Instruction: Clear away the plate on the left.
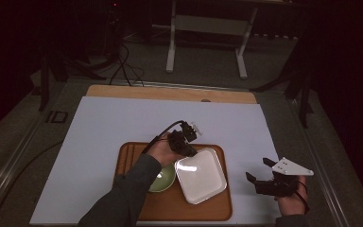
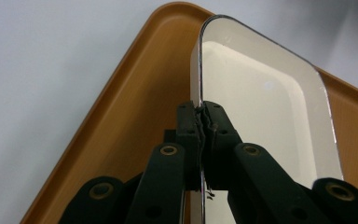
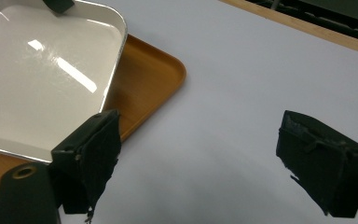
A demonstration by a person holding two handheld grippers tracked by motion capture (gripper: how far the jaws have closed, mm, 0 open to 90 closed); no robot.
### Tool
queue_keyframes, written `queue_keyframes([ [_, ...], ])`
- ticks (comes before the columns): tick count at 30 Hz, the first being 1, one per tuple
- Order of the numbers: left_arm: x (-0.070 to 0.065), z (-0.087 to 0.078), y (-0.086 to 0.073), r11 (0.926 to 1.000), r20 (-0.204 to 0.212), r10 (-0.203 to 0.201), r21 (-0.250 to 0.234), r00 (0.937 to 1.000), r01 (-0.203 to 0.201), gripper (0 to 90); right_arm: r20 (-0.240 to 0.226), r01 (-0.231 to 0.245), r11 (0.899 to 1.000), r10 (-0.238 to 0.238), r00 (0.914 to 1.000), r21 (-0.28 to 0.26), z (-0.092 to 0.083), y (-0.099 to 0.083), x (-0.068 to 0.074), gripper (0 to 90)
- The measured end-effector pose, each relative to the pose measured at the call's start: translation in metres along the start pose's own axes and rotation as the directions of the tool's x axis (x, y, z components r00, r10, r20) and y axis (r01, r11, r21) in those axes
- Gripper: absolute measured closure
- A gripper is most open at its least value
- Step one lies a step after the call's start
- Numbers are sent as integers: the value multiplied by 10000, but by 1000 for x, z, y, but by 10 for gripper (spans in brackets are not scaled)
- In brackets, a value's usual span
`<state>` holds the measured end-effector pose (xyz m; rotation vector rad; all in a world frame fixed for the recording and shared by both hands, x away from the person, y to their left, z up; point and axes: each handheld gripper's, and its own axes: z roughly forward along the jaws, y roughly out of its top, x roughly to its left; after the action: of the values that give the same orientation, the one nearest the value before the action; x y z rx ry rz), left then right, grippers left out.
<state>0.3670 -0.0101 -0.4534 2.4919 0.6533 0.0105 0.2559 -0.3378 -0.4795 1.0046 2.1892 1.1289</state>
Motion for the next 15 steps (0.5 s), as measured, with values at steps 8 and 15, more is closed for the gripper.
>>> queue_keyframes([
  [8, -4, 13, -5, 9989, 92, 107, 466, 9999, -112, 883, 9, -11, 10000, 11, 10000, -8, 0, 0, 0, 137],
  [15, -2, 16, -10, 9988, 3, -87, 487, 10000, 87, 849, -1, -4, 10000, 4, 10000, 5, 0, 0, 0, 137],
])
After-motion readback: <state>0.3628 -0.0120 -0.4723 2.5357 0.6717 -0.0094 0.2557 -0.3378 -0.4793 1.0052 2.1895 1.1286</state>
